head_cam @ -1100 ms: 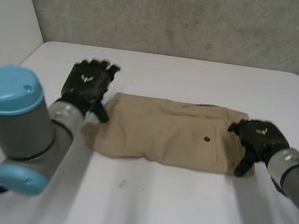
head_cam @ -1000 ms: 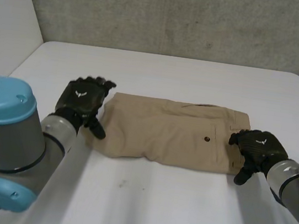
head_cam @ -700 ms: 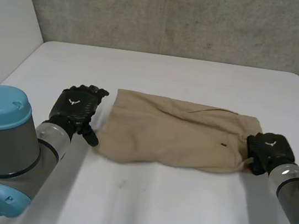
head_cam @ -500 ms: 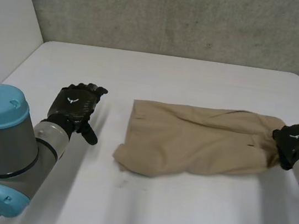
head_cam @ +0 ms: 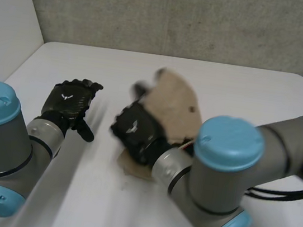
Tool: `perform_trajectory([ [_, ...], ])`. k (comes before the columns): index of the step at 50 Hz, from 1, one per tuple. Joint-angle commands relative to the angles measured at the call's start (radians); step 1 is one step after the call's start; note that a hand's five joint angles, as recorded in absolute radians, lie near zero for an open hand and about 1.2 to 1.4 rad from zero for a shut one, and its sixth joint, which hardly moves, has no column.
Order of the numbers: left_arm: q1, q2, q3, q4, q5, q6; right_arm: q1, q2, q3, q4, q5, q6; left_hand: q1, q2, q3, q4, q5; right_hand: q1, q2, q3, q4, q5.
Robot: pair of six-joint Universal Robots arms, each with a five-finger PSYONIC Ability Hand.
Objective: Fold the shorts.
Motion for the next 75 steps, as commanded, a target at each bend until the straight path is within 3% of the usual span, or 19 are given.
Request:
perform_trajectory([
  [1,0.005,0.01,0.003,0.0,0.001,0.002,-0.008,-0.017,0.026,0.0,-0.032,0.111,-0.019,-0.03,-0.041,-0.032,-0.049,-0.458,-0.615,-0.624,-0.622,-0.613],
  [7,0.005,0.03,0.034,0.003,0.004,0.002,-0.124,-0.185,0.026,-0.004,0.024,0.447,-0.019,-0.03,-0.041,-0.032,-0.049,-0.641,-0.798,-0.807,-0.805,-0.796],
  [11,-0.005,0.03,0.098,0.0,0.004,-0.003,-0.212,-0.224,0.009,-0.001,0.037,0.64,-0.019,-0.03,-0.041,-0.032,-0.049,-0.657,-0.814,-0.823,-0.821,-0.812],
  [15,-0.045,0.027,0.164,-0.017,0.002,-0.008,-0.25,-0.212,-0.018,0.031,0.031,0.737,-0.018,-0.029,-0.04,-0.031,-0.048,-0.657,-0.814,-0.823,-0.821,-0.812],
  [23,-0.193,-0.111,0.323,-0.153,-0.005,-0.067,-0.266,-0.025,-0.139,0.215,0.039,0.727,-0.015,-0.026,-0.037,-0.028,-0.045,-0.657,-0.814,-0.823,-0.821,-0.812],
  [30,-0.217,-0.307,0.451,-0.317,-0.024,-0.126,-0.269,0.095,-0.17,0.24,0.079,0.724,-0.015,-0.026,-0.037,-0.028,-0.045,-0.657,-0.814,-0.823,-0.821,-0.812],
  [35,-0.22,-0.421,0.503,-0.44,-0.094,-0.124,-0.28,0.147,-0.17,0.252,0.116,0.662,-0.019,-0.03,-0.041,-0.032,-0.049,-0.657,-0.814,-0.823,-0.821,-0.812],
  [39,-0.213,-0.428,0.491,-0.459,-0.134,-0.124,-0.296,0.155,-0.152,0.253,0.137,0.602,-0.019,-0.03,-0.041,-0.032,-0.049,-0.657,-0.814,-0.823,-0.821,-0.812],
  [48,-0.22,-0.409,0.46,-0.471,-0.134,-0.121,-0.318,0.116,-0.121,0.27,0.142,0.52,-0.019,-0.03,-0.041,-0.032,-0.049,-0.657,-0.814,-0.823,-0.821,-0.812],
  [57,-0.22,-0.209,0.44,-0.469,-0.129,-0.121,-0.344,-0.029,-0.106,0.315,0.128,0.521,-0.019,-0.03,-0.041,-0.032,-0.049,-0.657,-0.814,-0.823,-0.821,-0.812],
  [63,-0.19,-0.036,0.459,-0.469,-0.126,-0.117,-0.381,-0.169,-0.084,0.269,0.165,0.559,-0.019,-0.03,-0.041,-0.032,-0.049,-0.657,-0.814,-0.823,-0.821,-0.812],
  [67,-0.07,0.096,0.495,-0.474,-0.107,-0.115,-0.416,-0.285,-0.084,0.232,0.261,0.618,-0.019,-0.03,-0.041,-0.032,-0.049,-0.657,-0.814,-0.823,-0.821,-0.812],
  [70,0.026,0.165,0.538,-0.521,-0.022,-0.117,-0.454,-0.362,-0.095,0.235,0.332,0.627,-0.018,-0.029,-0.04,-0.031,-0.048,-0.657,-0.814,-0.823,-0.821,-0.812],
  [75,0.157,0.234,0.595,-0.618,0.136,-0.127,-0.494,-0.428,-0.119,0.273,0.36,0.624,-0.015,-0.026,-0.037,-0.028,-0.045,-0.657,-0.814,-0.823,-0.821,-0.812],
])
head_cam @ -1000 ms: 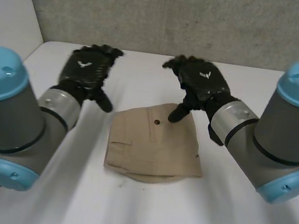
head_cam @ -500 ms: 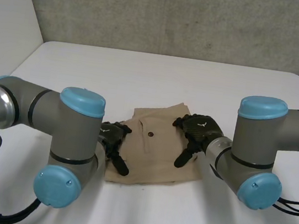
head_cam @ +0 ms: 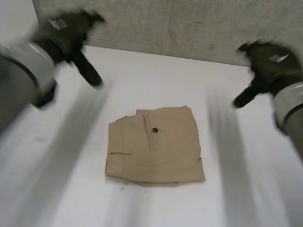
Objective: Fold the shorts.
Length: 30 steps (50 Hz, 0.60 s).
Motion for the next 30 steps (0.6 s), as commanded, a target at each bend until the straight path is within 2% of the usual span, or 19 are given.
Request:
perform_trajectory([
  [1,0.228,0.131,0.09,-0.139,0.223,-0.012,-0.063,-0.125,-0.035,0.043,0.081,0.013,0.02,0.016,-0.013,-0.028,-0.045,-0.004,-0.063,-0.037,-0.075,-0.066],
  [9,0.284,0.138,0.095,-0.168,0.25,-0.014,-0.059,-0.129,-0.055,0.114,0.072,0.012,0.02,0.016,-0.012,-0.028,-0.045,-0.004,-0.063,-0.037,-0.075,-0.066],
  [26,0.259,0.122,0.053,-0.166,0.25,-0.001,-0.058,-0.135,-0.047,0.118,0.064,0.007,0.017,0.013,-0.015,-0.031,-0.048,-0.004,-0.063,-0.037,-0.075,-0.066],
  [30,0.256,0.119,0.036,-0.163,0.257,0.0,-0.056,-0.134,-0.044,0.121,0.02,-0.014,0.017,0.013,-0.015,-0.031,-0.048,-0.004,-0.063,-0.037,-0.075,-0.066],
])
